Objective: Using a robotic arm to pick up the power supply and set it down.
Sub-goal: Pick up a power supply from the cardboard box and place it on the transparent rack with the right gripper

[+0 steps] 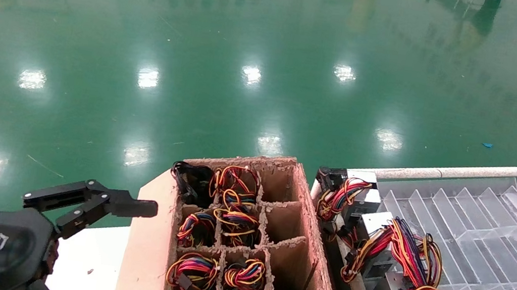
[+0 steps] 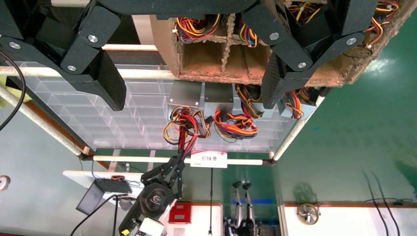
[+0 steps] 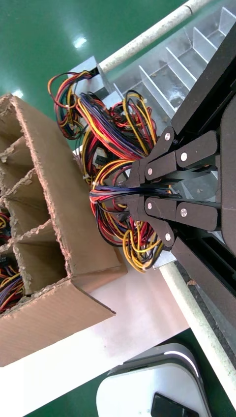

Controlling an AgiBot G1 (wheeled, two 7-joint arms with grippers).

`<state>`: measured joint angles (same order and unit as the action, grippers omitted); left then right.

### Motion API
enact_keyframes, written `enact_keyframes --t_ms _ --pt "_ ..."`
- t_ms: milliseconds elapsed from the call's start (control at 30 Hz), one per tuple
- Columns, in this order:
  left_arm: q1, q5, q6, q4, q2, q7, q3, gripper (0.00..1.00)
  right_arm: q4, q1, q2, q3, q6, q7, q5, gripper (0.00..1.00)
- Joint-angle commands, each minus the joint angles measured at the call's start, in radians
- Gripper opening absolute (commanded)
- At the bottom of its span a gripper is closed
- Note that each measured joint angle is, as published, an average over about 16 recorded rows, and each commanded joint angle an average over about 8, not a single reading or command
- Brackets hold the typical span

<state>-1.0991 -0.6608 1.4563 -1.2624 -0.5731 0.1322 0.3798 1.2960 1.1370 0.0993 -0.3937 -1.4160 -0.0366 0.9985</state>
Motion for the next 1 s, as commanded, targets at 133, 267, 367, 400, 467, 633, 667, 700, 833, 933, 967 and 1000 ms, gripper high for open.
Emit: enact_keyframes --t_ms 133,267,367,400,467,633,667,700,833,933,967,1000 --pt "0.000 0.000 0.000 0.000 0.000 0.000 0.000 1.00 -0.013 0.019 0.024 -0.003 -0.018 -0.018 0.036 0.00" --pt "0.000 0.000 0.000 0.000 0.000 0.000 0.000 1.00 -0.033 0.034 0.041 -0.008 -0.032 -0.025 0.066 0.00" --pt "0.000 0.000 0.000 0.000 0.000 0.000 0.000 1.00 -0.051 0.045 0.055 -0.012 -0.043 -0.027 0.090 0.00" --pt "0.000 0.000 0.000 0.000 0.000 0.000 0.000 1.00 -0.057 0.049 0.060 -0.014 -0.047 -0.027 0.098 0.00" --pt "0.000 0.000 0.000 0.000 0.000 0.000 0.000 1.00 -0.071 0.057 0.071 -0.018 -0.054 -0.026 0.113 0.00" --pt "0.000 0.000 0.000 0.000 0.000 0.000 0.000 1.00 -0.102 0.079 0.097 -0.026 -0.073 -0.026 0.147 0.00" --pt "0.000 0.000 0.000 0.000 0.000 0.000 0.000 1.00 -0.107 0.083 0.102 -0.027 -0.077 -0.026 0.153 0.00" --pt "0.000 0.000 0.000 0.000 0.000 0.000 0.000 1.00 -0.111 0.087 0.106 -0.029 -0.081 -0.027 0.158 0.00" --pt "0.000 0.000 0.000 0.000 0.000 0.000 0.000 1.00 -0.123 0.105 0.123 -0.037 -0.098 -0.035 0.183 0.27" --pt "0.000 0.000 0.000 0.000 0.000 0.000 0.000 1.00 -0.129 0.116 0.132 -0.041 -0.107 -0.042 0.197 0.65" --pt "0.000 0.000 0.000 0.000 0.000 0.000 0.000 1.00 -0.130 0.120 0.135 -0.042 -0.109 -0.045 0.201 0.77" --pt "0.000 0.000 0.000 0.000 0.000 0.000 0.000 1.00 -0.131 0.123 0.137 -0.043 -0.110 -0.046 0.205 0.90"
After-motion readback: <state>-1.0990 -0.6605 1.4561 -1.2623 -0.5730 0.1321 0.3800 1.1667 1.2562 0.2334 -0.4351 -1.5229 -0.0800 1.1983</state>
